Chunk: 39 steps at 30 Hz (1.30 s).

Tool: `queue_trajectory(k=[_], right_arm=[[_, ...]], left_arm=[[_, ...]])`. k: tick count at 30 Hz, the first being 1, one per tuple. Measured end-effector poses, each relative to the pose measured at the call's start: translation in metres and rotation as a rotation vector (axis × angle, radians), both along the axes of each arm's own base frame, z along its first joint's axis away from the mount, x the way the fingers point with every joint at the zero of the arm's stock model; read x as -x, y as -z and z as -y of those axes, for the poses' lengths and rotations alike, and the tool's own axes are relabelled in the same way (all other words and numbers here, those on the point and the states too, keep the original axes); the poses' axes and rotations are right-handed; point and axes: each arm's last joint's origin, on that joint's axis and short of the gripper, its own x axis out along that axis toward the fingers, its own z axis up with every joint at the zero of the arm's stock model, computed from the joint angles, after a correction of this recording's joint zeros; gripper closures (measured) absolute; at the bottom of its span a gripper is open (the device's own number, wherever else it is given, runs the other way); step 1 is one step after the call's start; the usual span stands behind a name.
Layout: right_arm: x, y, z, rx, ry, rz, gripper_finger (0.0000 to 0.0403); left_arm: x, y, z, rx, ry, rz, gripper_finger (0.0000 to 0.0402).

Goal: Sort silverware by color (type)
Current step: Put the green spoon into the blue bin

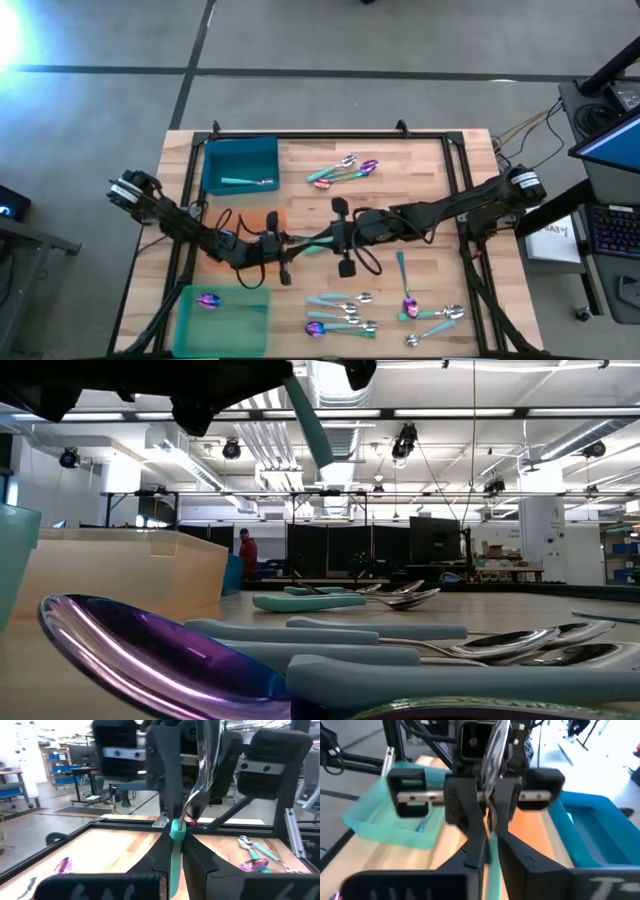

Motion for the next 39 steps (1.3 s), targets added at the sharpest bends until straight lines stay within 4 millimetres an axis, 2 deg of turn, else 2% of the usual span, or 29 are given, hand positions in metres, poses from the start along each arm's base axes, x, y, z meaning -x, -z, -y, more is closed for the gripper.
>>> queue_trajectory(k=[4,8,13,19,27,31,34,39], right_arm=[[0.012,-0.009,0.005,-0.003,0.065,-0.038,0.0322],[0.028,-0.015,0.01,-0.089,0.138,-0.118,0.0293],[0.04,-0.001,0.013,-0.229,0.252,-0.31,0.0283],[0.052,0.022,0.016,-0.34,0.418,-0.536,0.0294],[0.066,0.041,0.014,-0.445,0.594,-0.684,0.0302],[0.075,0.051,0.01,-0.496,0.688,-0.743,0.0303],[0.084,0.061,0.006,-0.539,0.75,-0.813,0.0303],[0.096,0.077,-0.003,-0.647,0.799,-0.918,0.0303]], left_arm=[[0.009,0.003,-0.008,-0.027,-0.063,-0.037,0.0394],[0.025,0.002,-0.024,-0.063,-0.182,-0.093,0.0394],[0.052,0.005,-0.056,-0.089,-0.36,-0.203,0.0394],[0.083,0.008,-0.099,-0.109,-0.547,-0.355,0.0394],[0.119,0.012,-0.154,-0.076,-0.868,-0.581,0.0394],[0.133,0.021,-0.172,0.033,-0.993,-0.64,0.0391],[0.141,0.028,-0.18,0.104,-1.067,-0.68,0.0369],[0.142,0.025,-0.19,0.128,-1.13,-0.674,0.033]])
